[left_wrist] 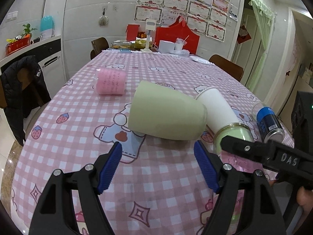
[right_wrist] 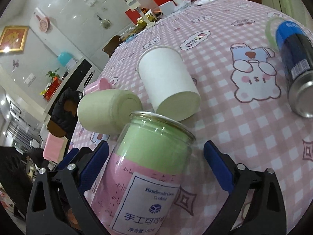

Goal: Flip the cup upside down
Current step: 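Rotate the held pink tin upright with the green lid up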

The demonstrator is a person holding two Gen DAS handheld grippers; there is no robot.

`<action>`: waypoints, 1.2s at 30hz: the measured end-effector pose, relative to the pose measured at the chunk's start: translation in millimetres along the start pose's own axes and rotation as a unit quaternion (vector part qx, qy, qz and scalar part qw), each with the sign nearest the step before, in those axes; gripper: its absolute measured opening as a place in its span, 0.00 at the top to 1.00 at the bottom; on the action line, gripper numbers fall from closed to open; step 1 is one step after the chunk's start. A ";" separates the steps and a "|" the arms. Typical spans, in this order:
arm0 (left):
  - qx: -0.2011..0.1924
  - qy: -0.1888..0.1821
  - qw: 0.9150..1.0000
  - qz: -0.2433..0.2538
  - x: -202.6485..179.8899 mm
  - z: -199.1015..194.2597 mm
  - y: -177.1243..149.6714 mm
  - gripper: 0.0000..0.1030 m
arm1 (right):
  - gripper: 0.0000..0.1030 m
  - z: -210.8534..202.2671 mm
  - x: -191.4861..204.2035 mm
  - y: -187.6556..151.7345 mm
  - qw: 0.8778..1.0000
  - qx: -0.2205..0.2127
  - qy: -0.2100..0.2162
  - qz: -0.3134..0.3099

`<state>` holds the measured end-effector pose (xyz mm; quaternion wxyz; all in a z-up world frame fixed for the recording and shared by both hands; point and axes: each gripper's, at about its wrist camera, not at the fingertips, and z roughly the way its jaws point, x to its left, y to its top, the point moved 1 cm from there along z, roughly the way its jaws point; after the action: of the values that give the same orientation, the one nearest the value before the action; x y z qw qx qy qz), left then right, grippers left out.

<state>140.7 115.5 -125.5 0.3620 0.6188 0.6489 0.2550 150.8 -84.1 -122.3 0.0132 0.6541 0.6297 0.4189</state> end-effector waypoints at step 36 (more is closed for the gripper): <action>-0.027 -0.034 0.999 0.011 -61.6 -43.3 -4.0 0.27 | 0.35 -83.3 29.0 -10.0 0.939 -0.208 -0.179 -0.208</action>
<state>102.4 59.3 -92.7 0.3977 0.6243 0.6219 0.2555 91.4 -100.4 -58.3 0.3481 0.5552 0.6378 0.4047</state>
